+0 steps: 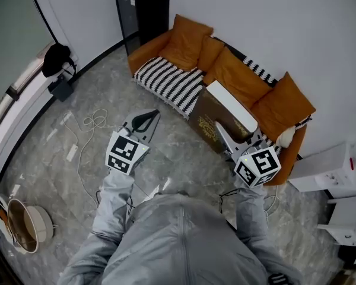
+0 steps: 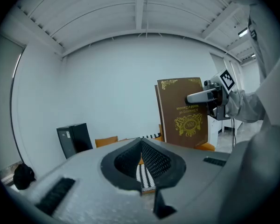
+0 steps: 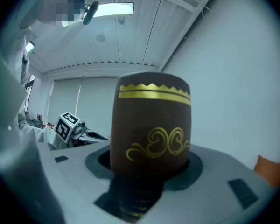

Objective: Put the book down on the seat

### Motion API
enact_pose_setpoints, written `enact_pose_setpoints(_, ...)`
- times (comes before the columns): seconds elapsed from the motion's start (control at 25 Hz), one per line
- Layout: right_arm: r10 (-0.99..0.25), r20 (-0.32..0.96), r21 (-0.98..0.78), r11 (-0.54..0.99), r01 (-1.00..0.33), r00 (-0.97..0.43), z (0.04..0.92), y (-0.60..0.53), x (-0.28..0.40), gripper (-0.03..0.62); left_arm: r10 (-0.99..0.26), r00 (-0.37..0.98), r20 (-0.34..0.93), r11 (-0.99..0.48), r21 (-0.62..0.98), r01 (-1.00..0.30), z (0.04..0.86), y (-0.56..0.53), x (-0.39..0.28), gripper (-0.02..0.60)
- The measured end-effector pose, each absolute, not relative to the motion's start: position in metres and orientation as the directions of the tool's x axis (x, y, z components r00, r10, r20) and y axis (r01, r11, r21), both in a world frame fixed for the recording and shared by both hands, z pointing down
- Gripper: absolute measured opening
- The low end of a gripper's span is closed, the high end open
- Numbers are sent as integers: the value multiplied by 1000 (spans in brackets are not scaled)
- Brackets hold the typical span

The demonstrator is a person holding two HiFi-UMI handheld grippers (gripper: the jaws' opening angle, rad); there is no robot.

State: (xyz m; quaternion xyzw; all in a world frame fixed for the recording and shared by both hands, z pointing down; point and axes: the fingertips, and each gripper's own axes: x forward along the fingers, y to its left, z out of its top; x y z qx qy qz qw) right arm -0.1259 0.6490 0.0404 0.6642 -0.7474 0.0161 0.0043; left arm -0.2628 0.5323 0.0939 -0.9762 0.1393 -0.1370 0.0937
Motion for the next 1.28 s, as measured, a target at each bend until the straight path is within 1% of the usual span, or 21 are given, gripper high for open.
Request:
enact_pose_setpoints(0.4,-988,34,-17,152,-988,-152,53,672,-103,245,-332,909,251,-937,-198,-287,101,561,-251,26)
enact_pose_setpoints(0.6,-986,25,-44,164,-985,-166,61,679,-94,245,-341,902,266,-935,-201,-294,106,573,-246,26)
enact_pose_setpoints(0.96,-990,24,-30,141,-990,-142,59,676,-68,245,-341,907,247,-933,-204,-295,101,563,-220,26)
enact_pose_setpoints(1.28,-994,43,-38,103,-994,-104,62,642,-47,245,-325,917,233,-940,-184,-287,107,525,-199,26)
